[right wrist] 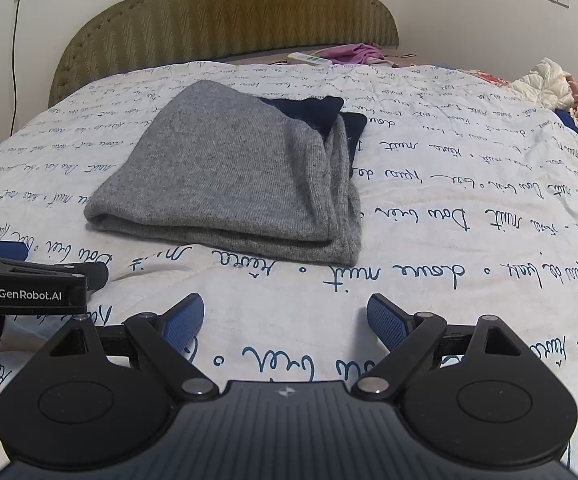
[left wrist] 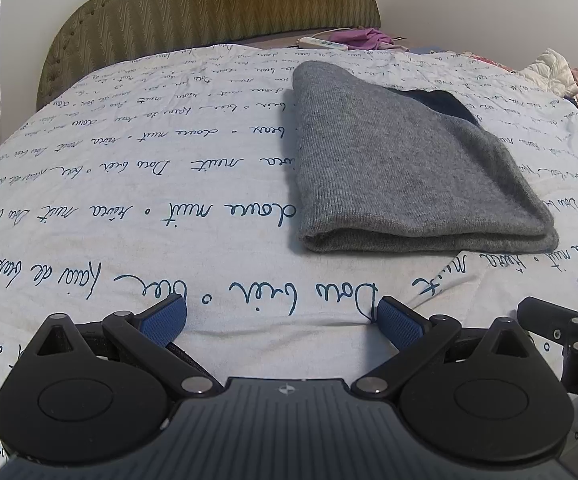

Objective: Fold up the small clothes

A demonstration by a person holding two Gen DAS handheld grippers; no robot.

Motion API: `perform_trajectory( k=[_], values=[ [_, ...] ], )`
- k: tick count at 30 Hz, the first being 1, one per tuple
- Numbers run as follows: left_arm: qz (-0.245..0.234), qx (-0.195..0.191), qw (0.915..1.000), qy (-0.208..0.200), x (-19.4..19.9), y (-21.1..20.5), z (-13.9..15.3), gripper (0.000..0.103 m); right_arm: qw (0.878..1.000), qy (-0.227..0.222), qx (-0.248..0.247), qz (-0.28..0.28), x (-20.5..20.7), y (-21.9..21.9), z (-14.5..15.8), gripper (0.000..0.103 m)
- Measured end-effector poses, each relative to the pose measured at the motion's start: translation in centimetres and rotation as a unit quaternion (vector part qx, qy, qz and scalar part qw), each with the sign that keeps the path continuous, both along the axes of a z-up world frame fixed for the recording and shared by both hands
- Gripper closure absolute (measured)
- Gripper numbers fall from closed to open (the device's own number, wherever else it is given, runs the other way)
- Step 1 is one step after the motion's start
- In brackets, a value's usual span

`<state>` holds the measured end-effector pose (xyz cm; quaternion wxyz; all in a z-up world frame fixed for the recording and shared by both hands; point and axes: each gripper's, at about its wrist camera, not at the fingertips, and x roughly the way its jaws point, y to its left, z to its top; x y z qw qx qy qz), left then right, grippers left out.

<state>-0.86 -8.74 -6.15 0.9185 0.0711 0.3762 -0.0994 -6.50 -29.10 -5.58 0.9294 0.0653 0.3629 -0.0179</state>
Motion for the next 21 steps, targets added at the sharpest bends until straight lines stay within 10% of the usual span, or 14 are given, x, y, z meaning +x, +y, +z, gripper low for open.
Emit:
perform_trajectory(
  k=[21],
  values=[
    [0.001,-0.003,1.0000,-0.001,-0.02,-0.03,-0.27,0.000,1.000,0.004,0.003,-0.001,0.16,-0.05,-0.34,0.013]
  ],
)
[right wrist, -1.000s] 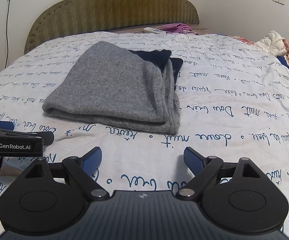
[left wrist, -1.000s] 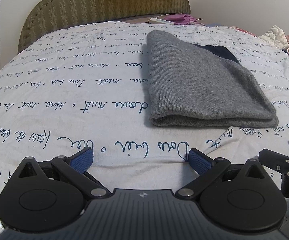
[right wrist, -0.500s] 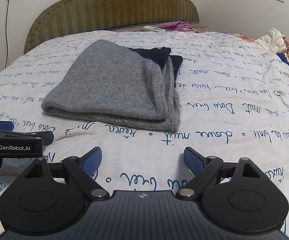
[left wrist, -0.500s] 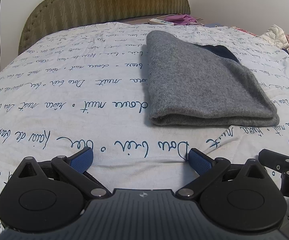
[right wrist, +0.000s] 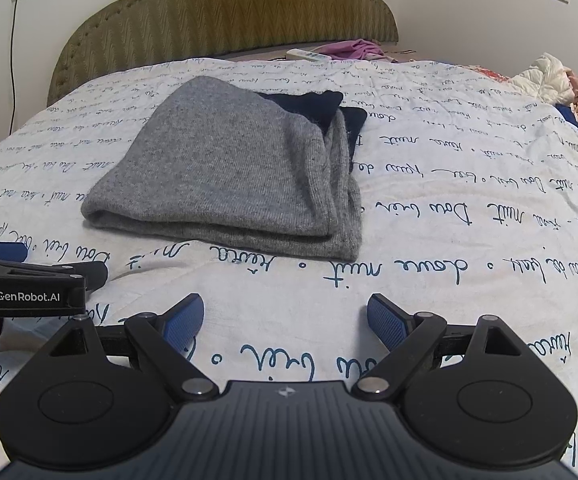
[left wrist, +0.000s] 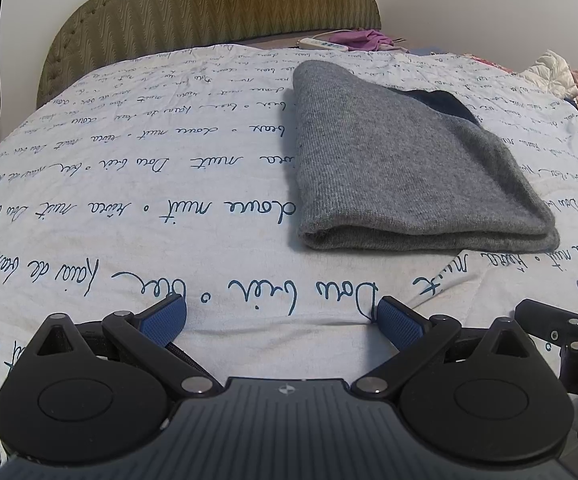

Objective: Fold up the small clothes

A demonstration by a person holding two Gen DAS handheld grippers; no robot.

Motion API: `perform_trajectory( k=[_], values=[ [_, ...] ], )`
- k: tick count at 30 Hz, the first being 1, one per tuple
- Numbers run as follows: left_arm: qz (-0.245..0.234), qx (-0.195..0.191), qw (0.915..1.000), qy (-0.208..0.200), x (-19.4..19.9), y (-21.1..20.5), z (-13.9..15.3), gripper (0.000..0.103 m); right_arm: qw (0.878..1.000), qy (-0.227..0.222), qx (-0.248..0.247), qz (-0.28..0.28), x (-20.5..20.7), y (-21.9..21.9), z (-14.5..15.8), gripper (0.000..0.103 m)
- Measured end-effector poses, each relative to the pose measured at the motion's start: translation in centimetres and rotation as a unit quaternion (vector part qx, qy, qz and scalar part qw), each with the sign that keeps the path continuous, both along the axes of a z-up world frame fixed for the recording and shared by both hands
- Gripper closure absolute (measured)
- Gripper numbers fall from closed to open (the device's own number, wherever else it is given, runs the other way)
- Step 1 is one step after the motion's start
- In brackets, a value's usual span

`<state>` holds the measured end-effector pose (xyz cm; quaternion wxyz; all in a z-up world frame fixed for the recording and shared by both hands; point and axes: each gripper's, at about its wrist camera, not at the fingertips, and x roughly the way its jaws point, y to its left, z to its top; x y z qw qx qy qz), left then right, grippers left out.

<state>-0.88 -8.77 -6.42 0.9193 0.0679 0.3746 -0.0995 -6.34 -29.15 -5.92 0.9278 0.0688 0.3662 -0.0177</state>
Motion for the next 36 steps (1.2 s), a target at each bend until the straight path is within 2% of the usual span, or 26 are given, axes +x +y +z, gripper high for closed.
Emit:
perform_trajectory(
  k=[28,30,31,36],
  values=[
    [-0.004,-0.015,0.9999,-0.005,-0.3,0.4,0.1,0.000,1.000,-0.005,-0.002,-0.004,0.0,-0.1,-0.2,0.010],
    [-0.004,-0.014,0.9998,-0.010,-0.4,0.3,-0.1,0.000,1.000,-0.009,-0.003,-0.009,0.0,-0.2,-0.6,0.007],
    [-0.004,-0.013,0.9998,-0.013,-0.4,0.3,-0.1,0.000,1.000,-0.011,-0.007,-0.012,0.0,-0.2,-0.9,0.002],
    [-0.004,-0.008,0.9997,-0.023,-0.7,0.1,-0.5,0.000,1.000,-0.013,-0.005,-0.014,0.1,-0.3,-1.4,0.000]
  ],
)
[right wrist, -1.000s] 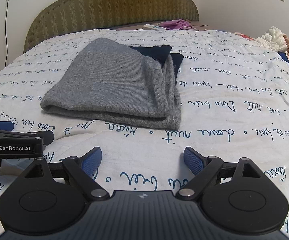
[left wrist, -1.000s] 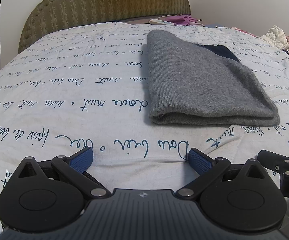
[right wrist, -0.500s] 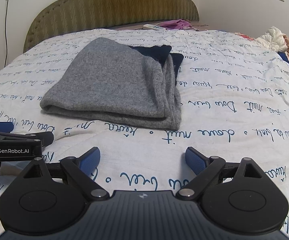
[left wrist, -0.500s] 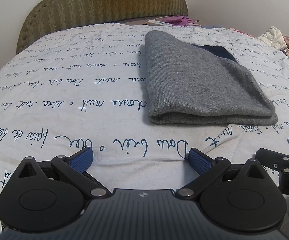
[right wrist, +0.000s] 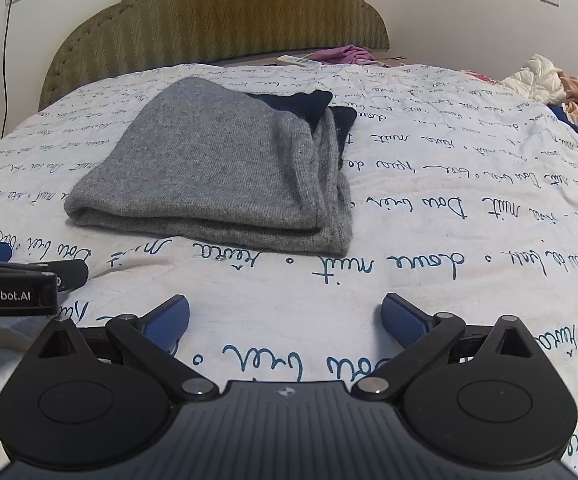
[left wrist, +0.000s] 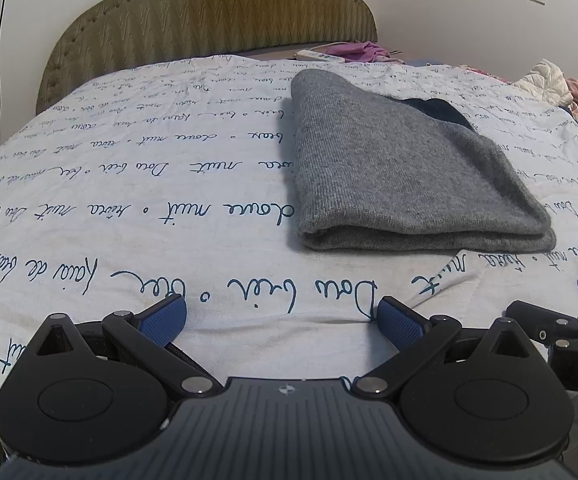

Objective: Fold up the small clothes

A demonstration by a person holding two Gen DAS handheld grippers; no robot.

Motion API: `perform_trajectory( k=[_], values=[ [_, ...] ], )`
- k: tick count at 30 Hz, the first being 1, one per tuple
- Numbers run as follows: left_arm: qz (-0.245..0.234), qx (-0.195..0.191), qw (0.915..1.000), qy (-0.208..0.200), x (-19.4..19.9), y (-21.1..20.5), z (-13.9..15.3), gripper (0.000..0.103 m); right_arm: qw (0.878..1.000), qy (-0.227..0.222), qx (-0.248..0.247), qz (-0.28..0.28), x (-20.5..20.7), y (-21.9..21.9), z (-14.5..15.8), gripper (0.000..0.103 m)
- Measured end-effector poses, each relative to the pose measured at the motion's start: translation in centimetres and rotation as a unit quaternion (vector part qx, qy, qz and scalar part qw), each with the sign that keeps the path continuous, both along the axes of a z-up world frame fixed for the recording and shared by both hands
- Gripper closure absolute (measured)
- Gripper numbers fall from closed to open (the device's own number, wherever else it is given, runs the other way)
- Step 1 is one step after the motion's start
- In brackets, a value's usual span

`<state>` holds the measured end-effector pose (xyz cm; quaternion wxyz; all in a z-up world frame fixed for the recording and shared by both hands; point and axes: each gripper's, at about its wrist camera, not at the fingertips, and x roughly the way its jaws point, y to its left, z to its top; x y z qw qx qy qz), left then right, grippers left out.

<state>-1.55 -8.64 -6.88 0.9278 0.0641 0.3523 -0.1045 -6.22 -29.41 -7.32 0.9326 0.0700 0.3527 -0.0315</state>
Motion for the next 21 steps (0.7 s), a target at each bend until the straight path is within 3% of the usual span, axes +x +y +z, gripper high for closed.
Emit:
perform_trajectory(
  k=[9,21],
  values=[
    [-0.002,0.000,1.0000,0.004,0.0,0.1,0.1,0.000,1.000,0.001,0.001,-0.002,0.0,0.0,-0.1,0.000],
    [0.017,-0.018,0.9997,0.009,-0.1,0.9,1.7,0.000,1.000,-0.010,-0.012,0.005,-0.5,0.6,2.3,0.000]
  ],
)
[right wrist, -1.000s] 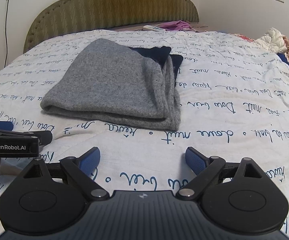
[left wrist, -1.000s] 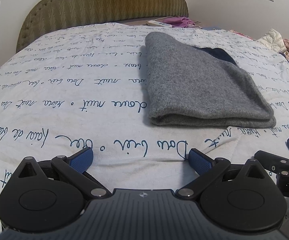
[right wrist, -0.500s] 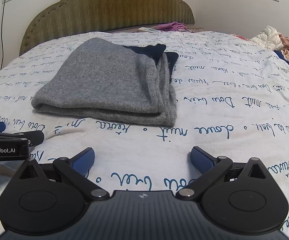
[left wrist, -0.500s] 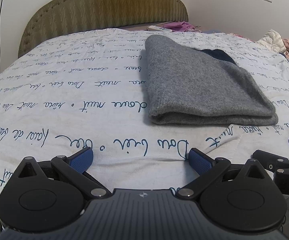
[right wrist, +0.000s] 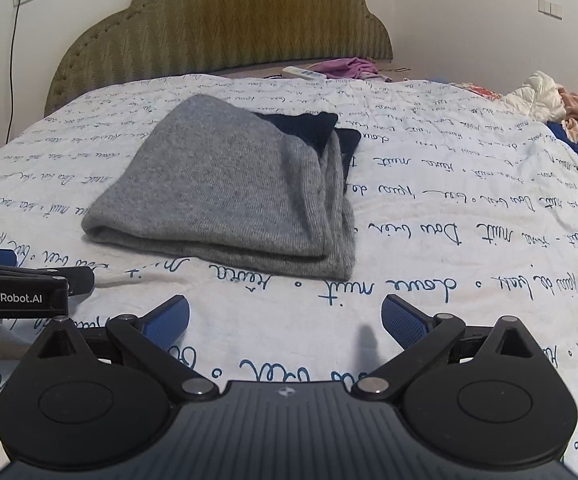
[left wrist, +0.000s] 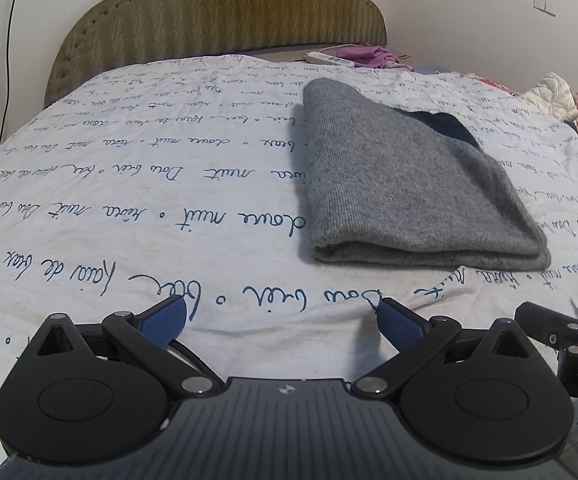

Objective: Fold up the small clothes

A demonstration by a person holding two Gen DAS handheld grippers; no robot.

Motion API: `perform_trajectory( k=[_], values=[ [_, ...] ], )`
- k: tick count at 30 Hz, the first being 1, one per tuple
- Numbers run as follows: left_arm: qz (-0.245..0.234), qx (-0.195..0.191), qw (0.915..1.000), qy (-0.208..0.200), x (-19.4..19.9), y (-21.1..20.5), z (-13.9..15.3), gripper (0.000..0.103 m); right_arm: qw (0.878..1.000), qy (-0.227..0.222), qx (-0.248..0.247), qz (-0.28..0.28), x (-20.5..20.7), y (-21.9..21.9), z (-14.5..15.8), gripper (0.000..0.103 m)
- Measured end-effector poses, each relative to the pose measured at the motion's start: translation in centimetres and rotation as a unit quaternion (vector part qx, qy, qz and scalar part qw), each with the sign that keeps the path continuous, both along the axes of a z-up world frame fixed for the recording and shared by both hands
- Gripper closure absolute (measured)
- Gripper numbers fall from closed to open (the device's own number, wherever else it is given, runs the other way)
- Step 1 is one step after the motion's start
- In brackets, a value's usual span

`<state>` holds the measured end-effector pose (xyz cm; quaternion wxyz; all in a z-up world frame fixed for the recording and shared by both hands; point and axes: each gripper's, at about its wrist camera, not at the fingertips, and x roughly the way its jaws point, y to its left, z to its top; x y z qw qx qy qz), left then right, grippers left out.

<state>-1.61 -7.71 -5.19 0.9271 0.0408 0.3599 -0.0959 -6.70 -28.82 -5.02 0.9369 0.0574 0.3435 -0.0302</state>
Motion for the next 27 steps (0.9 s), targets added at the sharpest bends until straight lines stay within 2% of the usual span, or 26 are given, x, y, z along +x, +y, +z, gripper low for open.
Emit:
perform_trajectory(
  k=[14,23,27],
  values=[
    [0.008,0.005,0.9999,-0.008,-0.5,0.1,0.8,0.000,1.000,0.000,0.008,0.000,-0.5,-0.1,0.2,0.000],
    [0.005,0.037,0.9986,-0.038,-1.3,-0.4,1.3,0.000,1.000,-0.003,0.012,0.002,-0.9,-0.2,0.3,0.000],
    [0.006,0.036,0.9986,-0.038,-1.3,-0.4,1.6,0.000,1.000,-0.005,0.015,0.001,-1.0,-0.3,0.4,0.000]
  ],
)
